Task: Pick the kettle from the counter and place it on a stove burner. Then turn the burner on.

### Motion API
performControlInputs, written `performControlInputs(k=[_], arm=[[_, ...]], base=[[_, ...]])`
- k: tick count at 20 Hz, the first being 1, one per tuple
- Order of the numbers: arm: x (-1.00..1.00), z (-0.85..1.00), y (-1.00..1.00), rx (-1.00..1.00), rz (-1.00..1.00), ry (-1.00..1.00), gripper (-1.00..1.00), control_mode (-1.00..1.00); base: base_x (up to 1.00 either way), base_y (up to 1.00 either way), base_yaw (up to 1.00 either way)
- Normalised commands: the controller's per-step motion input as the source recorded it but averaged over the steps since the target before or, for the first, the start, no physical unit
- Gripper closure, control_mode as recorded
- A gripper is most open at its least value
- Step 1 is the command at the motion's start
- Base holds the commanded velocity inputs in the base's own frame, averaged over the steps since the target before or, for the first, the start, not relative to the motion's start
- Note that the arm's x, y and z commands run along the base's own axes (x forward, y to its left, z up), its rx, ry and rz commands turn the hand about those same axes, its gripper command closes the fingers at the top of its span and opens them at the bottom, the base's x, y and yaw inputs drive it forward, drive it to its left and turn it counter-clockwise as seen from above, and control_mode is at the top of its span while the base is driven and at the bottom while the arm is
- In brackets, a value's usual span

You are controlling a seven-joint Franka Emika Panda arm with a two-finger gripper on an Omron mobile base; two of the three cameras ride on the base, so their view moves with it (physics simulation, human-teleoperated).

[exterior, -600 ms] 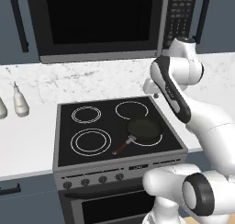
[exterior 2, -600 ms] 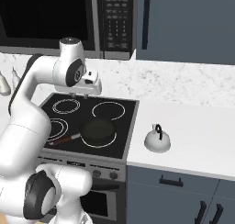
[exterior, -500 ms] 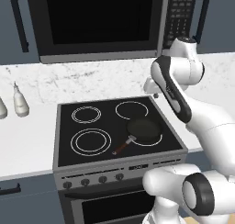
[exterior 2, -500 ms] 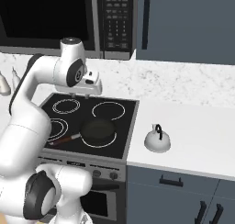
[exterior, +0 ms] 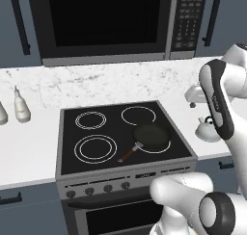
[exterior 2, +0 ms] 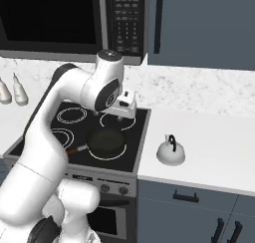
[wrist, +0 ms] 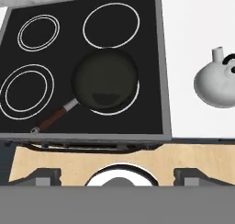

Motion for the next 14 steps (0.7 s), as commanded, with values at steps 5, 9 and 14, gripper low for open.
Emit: performControlInputs(k=[5,9,14], arm=[[0.0,0.0,-1.0,0.01,0.0,0.0,-1.0,-1.0],[0.31,-0.13,-1.0,0.04,0.0,0.06,-1.0,-1.0],[0.55,-0.48,-1.0,0.1,0.08,0.18,-1.0,-1.0]], base=[[0.0,0.0,0.0],[0.0,0.0,0.0],[0.0,0.0,0.0]])
